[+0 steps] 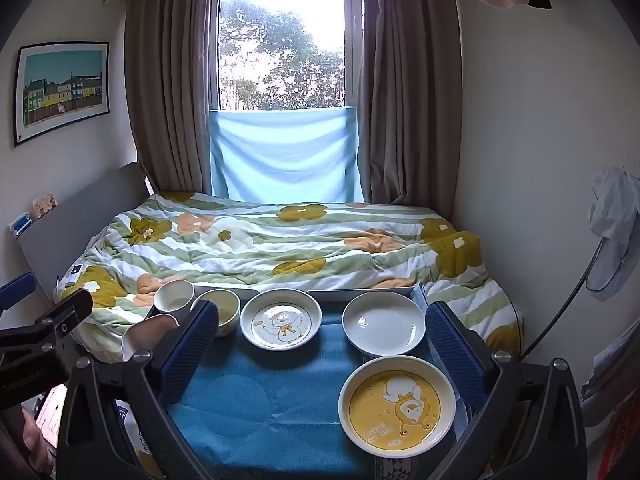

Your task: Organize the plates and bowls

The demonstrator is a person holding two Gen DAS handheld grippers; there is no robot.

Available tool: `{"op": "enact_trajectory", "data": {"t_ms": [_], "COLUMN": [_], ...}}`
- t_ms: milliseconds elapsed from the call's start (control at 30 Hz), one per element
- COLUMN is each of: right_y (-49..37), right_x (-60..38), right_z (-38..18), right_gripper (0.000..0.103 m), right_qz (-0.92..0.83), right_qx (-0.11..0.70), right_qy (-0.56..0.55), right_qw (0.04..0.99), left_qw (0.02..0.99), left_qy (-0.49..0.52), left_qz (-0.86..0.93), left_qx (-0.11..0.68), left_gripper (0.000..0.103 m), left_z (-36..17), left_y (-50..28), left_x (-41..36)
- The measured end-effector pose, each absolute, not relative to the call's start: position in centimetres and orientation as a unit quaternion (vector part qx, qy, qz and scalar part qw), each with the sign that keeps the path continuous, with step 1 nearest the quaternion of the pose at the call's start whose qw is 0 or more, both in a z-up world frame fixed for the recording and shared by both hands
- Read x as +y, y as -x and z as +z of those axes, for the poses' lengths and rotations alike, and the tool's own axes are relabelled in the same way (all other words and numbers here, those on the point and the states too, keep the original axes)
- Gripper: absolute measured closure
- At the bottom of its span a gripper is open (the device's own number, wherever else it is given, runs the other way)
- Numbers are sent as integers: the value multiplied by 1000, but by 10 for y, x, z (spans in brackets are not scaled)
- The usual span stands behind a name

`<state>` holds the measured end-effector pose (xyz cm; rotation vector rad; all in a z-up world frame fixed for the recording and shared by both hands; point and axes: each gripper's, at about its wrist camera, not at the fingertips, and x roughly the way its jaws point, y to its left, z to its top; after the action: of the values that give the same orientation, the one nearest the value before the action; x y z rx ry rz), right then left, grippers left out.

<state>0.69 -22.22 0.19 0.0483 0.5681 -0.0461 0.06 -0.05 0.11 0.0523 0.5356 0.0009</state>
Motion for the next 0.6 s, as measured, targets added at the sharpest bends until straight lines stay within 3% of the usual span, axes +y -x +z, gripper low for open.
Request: {"op": "enact_trajectory", "data": {"t_ms": [600], "right_y": [-9], "right_x": [-226], "right_z": [0], "right_gripper": [0], "right_qz": [-24], "right_qx": [276], "right_qy": [-23], "right_qw": [961], "left_qw": [969], "left_qy": [-27], "left_qz": [-12], "left_qx": [245], "left_gripper": [0], "left_z": [8], "left_y": [6], "left_x": [-18]}}
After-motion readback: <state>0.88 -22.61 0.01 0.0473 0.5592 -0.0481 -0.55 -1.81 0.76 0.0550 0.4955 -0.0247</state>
